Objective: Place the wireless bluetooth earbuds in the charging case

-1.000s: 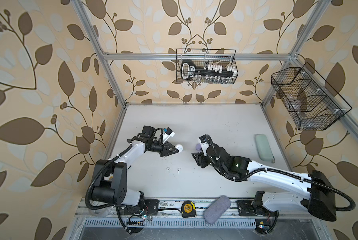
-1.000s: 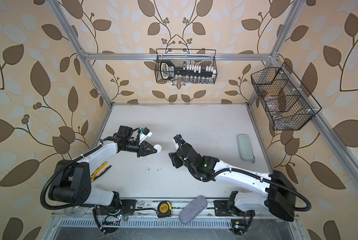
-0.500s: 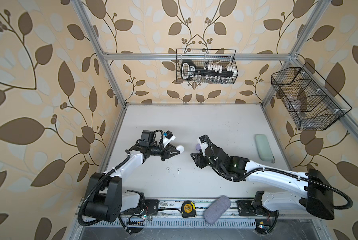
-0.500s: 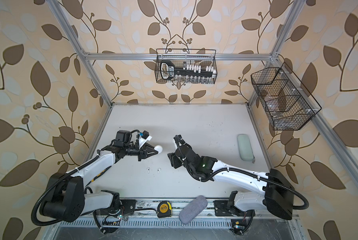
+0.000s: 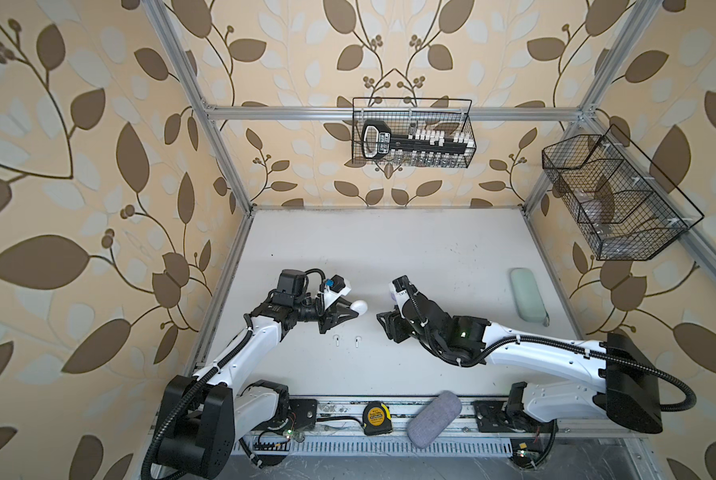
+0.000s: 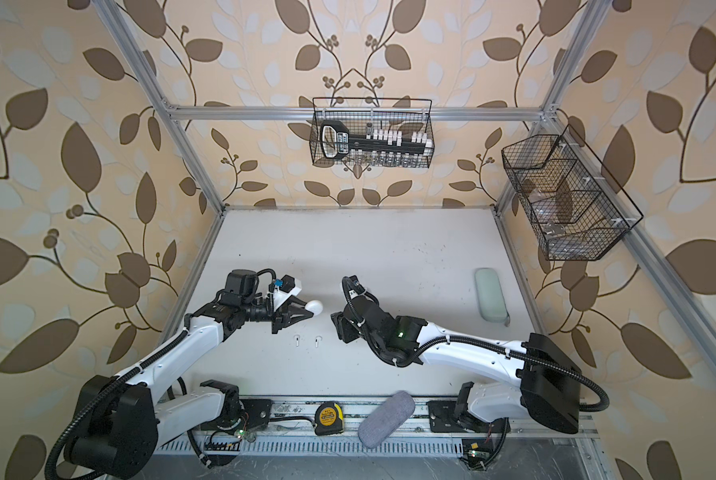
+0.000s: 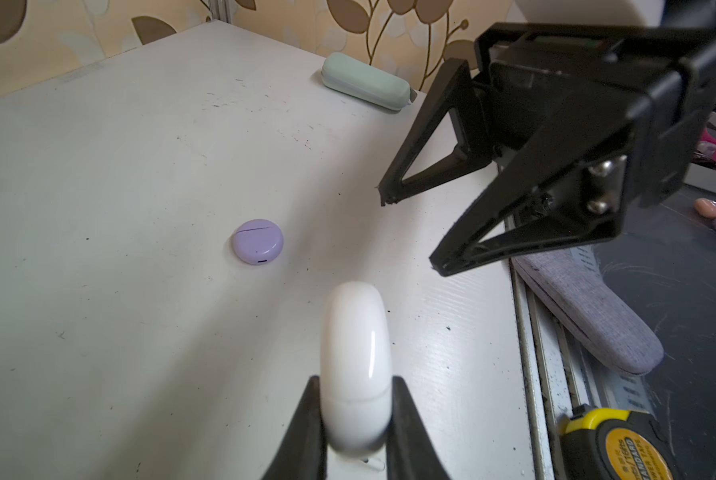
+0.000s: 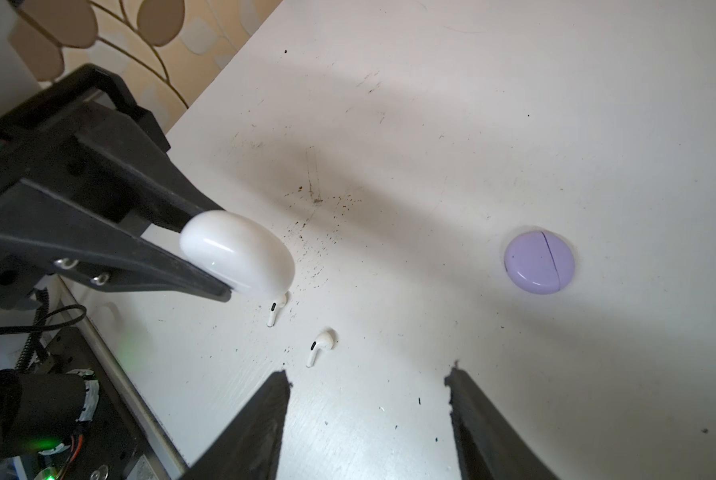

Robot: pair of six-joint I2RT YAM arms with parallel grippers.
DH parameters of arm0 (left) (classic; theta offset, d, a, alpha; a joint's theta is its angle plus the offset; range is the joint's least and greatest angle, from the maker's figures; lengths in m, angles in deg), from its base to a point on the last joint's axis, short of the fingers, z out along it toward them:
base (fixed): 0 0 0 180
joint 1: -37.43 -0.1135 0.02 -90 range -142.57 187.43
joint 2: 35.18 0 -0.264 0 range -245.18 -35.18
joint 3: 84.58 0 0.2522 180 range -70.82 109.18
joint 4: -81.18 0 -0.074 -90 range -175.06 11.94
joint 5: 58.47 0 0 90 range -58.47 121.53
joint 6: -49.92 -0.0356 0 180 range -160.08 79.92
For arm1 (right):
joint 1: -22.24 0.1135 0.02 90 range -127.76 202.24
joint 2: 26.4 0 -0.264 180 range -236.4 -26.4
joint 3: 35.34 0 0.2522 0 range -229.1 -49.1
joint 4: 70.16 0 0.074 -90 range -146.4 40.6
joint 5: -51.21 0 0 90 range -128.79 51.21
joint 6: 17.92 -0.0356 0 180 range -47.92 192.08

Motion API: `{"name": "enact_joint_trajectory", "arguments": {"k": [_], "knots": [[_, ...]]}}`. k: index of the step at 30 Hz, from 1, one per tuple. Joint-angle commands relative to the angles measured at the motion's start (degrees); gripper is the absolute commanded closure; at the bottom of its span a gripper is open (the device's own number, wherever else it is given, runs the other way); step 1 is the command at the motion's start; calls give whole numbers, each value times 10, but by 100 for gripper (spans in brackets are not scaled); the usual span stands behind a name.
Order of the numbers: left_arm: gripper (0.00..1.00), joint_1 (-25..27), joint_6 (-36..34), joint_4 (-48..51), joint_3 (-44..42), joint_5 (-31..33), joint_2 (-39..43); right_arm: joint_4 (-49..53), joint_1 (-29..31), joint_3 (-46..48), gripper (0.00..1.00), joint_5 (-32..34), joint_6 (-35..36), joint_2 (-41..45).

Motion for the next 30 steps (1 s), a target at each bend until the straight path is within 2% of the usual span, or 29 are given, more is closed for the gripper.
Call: {"name": "enact_joint_trajectory", "arguments": {"k": [1,10,30], "knots": [[98,2,-31,17,0,-20,16,-8,8,-20,38,3,-24,-8],[97,26,-67,49,-2,-7,27,-8,27,-35,38,-27,-56,-13],[96,55,-69,43,-17,28,48,-12,18,-48,38,-48,-73,-39]]}}
